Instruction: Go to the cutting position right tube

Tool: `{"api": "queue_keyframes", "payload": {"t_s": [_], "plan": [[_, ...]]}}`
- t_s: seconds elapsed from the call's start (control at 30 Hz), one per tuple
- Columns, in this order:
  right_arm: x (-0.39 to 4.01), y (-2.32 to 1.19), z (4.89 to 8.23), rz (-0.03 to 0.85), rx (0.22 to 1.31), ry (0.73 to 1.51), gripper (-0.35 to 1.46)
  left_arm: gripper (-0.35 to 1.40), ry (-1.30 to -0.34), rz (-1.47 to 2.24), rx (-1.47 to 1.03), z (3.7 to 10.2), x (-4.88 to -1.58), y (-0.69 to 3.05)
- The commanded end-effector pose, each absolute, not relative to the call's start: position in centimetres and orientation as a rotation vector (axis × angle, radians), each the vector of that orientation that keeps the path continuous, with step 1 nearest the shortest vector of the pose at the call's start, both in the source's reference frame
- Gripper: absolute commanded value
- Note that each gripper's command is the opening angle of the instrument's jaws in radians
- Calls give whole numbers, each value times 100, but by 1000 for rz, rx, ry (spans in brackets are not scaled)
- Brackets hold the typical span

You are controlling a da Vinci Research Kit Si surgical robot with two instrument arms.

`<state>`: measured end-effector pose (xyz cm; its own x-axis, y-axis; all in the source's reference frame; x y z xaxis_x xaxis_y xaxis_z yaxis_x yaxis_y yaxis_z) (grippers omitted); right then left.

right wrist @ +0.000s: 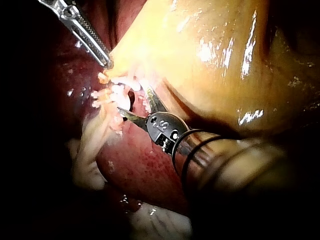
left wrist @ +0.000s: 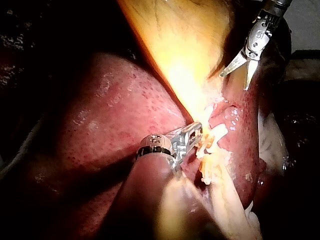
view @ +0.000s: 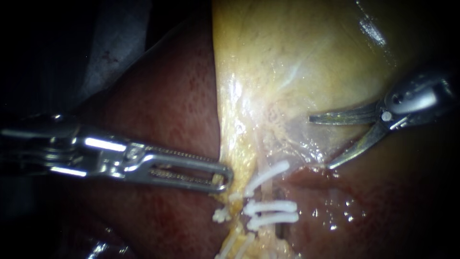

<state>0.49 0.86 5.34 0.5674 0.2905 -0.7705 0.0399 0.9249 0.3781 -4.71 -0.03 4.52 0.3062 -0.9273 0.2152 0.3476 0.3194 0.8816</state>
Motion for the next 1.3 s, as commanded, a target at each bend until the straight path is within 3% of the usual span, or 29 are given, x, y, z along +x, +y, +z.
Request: {"api": "queue_keyframes", "payload": {"t_s": [0.03, 0.37, 0.6, 0.8, 1.3], "plan": [[49, 86, 534, 149, 381, 964, 143, -35, -852, -988, 833, 451, -471, -2], [51, 59, 543, 242, 483, 955, 134, -35, -850, -988, 852, 439, -460, 7], [63, 31, 559, 311, 589, 892, 126, -35, -854, -1000, 845, 424, -444, 16], [78, 5, 578, 318, 671, 857, 99, -35, -856, -1010, 840, 410, -431, 22], [104, -22, 613, 308, 710, 838, 91, -35, -868, -1021, 846, 386, -429, 20]]}}
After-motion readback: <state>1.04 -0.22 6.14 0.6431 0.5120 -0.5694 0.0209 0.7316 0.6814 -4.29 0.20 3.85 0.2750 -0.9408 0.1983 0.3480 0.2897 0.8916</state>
